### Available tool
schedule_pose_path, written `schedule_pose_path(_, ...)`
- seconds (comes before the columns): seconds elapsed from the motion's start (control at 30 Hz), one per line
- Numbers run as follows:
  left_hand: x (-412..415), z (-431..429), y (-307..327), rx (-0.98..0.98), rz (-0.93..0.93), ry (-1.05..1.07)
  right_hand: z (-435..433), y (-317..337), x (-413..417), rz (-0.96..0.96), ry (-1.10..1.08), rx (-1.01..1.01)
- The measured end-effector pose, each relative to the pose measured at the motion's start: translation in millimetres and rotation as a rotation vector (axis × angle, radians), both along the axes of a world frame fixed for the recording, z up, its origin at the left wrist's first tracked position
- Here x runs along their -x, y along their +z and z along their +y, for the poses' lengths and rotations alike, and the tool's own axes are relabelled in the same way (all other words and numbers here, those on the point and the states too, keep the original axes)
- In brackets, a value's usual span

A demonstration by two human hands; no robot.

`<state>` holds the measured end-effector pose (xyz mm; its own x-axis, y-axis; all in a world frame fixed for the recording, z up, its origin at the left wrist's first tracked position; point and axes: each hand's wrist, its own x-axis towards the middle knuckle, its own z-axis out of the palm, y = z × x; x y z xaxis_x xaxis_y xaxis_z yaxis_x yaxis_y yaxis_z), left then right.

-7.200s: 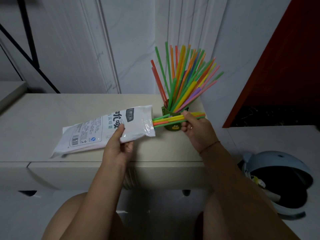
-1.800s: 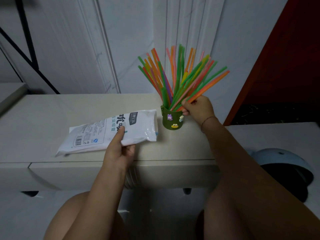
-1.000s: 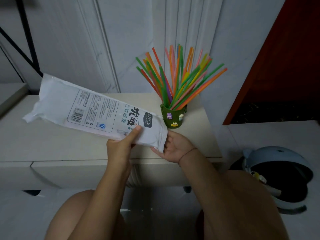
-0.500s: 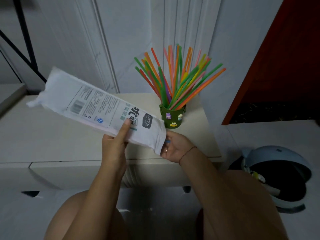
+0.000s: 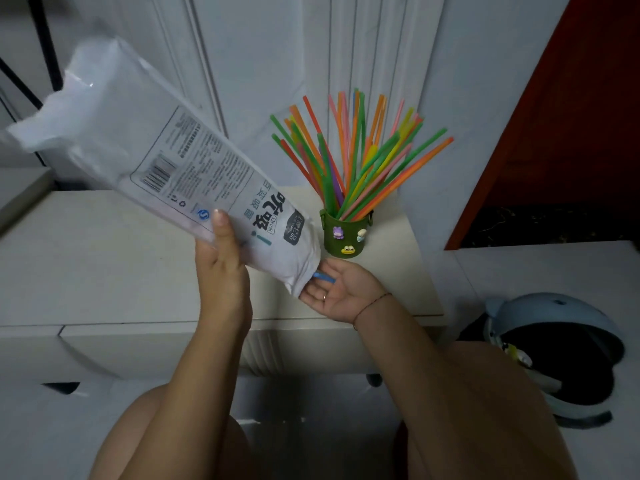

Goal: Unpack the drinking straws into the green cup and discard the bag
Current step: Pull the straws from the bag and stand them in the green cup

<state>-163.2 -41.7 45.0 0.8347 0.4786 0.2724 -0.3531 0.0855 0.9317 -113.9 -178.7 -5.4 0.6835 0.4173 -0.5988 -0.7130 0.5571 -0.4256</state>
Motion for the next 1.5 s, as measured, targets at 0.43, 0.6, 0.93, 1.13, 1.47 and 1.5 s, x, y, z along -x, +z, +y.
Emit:
schedule_pose_path(0.43, 7.1, -4.9, -1.9, -0.187, 0.177, 0.139, 4.1, 3.1, 3.6, -0.005, 0.027, -0.03)
schedule_pose_path(0.6, -5.8, 7.1, 1.1, -0.086, 0.166, 0.189, 4.1, 1.3, 2.4, -0.001, 0.029, -0.009)
schedule_pose_path(0.93, -15.3, 21.5, -5.4, 0.104, 0.232, 0.221, 4.3, 2.4, 3.5, -0.02, 0.027, 0.006)
schedule_pose_path(1.13, -11.3, 7.8, 5.7, 0.048, 0.26, 0.19, 4.3, 12.4, 6.0, -0.028, 0.014, 0.036)
schedule_pose_path(1.47, -10.7, 8.9, 10.0, 0.152, 0.251, 0.233, -0.7, 8.5, 5.0, -0.034, 0.067, 0.154)
schedule_pose_path(1.5, -11.0, 11.3, 8.5, 0.181, 0.256, 0.236, -1.6, 9.9, 6.3, -0.051, 0.085, 0.185)
